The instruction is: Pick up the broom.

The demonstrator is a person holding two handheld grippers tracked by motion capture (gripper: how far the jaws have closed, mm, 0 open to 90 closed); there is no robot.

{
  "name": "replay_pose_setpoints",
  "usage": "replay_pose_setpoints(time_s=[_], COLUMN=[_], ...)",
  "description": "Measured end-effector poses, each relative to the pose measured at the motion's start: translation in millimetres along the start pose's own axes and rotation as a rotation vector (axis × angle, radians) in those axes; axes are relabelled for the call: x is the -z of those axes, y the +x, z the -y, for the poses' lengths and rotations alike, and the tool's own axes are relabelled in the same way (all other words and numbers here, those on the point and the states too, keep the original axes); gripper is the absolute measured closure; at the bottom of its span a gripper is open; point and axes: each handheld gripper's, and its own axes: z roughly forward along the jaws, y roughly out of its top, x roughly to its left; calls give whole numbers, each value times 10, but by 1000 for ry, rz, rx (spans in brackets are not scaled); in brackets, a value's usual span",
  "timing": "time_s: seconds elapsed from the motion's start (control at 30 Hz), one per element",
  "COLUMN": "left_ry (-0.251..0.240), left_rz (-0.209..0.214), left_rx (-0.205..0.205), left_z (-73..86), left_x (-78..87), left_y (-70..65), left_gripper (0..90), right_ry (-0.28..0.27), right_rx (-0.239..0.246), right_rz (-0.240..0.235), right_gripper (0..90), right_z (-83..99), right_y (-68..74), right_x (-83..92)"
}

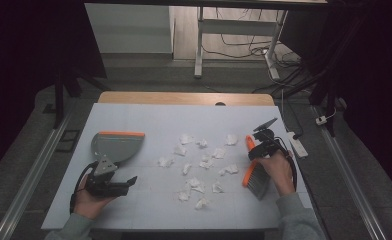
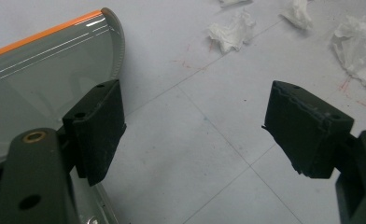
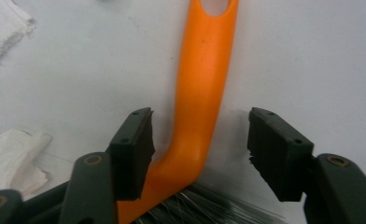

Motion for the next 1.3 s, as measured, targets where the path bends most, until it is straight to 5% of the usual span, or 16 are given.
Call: replay_pose_setpoints(time_s=[0.53,0.9,1.3], left_ry=[-2,-8,-11], left_rz=[-1,-5,-8], left_rx=[-5,0,6], left_z=[6,13,17], left_x=[13,21,24], left_y=[-14,-6,8], left_gripper=[211,211,212], right_ry=[11,-21,-110], right_rx=[-59,28,56], right_rz=[21,29,-51], right_gripper=[697,706,707], right_z=[-15,20,120], right_y=[38,54,-109], right_x=[-22,-13,284])
